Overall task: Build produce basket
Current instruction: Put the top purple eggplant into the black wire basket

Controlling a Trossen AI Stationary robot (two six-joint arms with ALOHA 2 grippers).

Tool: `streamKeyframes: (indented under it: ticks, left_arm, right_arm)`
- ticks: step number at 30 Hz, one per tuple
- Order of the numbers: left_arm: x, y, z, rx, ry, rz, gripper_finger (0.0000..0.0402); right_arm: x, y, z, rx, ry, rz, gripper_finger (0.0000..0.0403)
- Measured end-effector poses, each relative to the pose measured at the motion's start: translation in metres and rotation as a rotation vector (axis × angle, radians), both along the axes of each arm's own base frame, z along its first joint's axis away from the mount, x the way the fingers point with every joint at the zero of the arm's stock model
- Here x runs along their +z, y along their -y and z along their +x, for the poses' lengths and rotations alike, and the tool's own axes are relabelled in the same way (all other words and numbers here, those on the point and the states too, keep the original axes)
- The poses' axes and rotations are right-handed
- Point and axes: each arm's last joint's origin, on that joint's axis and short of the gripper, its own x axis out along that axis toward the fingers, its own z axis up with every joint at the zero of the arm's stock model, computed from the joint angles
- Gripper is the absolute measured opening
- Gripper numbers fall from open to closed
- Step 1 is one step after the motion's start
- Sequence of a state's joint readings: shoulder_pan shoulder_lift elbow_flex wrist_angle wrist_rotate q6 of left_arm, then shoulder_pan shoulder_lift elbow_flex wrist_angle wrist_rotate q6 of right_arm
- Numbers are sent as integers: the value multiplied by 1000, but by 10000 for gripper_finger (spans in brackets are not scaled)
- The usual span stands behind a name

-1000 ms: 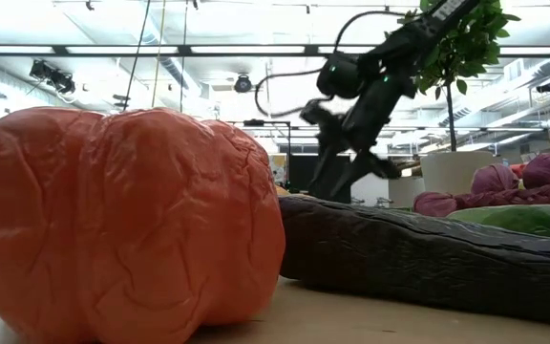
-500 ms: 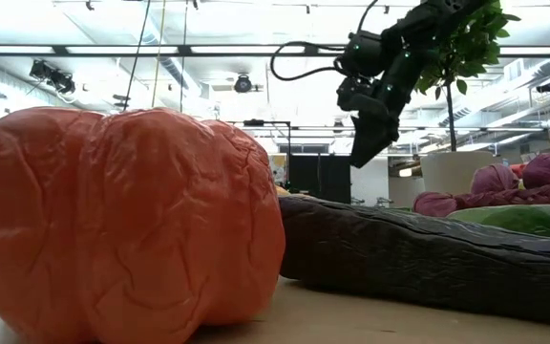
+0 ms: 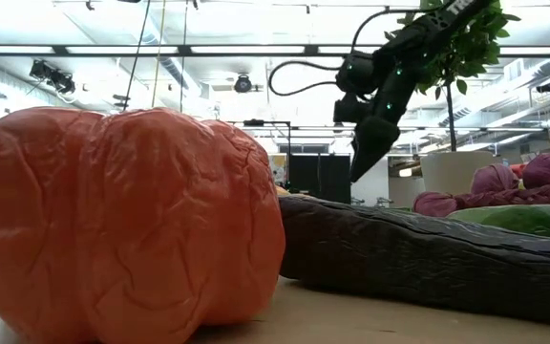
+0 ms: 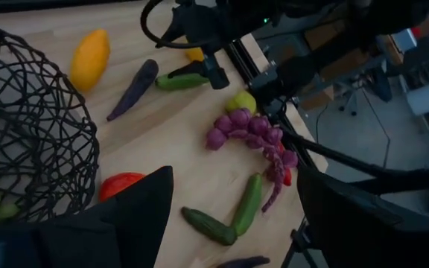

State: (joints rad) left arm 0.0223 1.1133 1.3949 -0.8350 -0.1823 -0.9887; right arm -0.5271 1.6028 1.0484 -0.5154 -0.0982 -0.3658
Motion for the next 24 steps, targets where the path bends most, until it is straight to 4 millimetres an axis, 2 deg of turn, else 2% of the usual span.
streamKeyframes:
  ticks: [4, 13, 18, 24]
  left_arm:
    - [0, 0, 0, 16, 6, -16, 293]
    - [-1, 0, 2, 17, -4, -18, 293]
    - [-2, 0, 1, 21, -7, -25, 293]
    - [-2, 0, 1, 17, -10, -19, 293]
  right_arm:
    - [-7, 12, 8, -16, -34, 22, 272]
    - [-27, 31, 42, 1, -157, 114, 271]
    - [-39, 29, 47, 51, -272, 164, 271]
    - [-41, 29, 46, 48, -289, 150, 265]
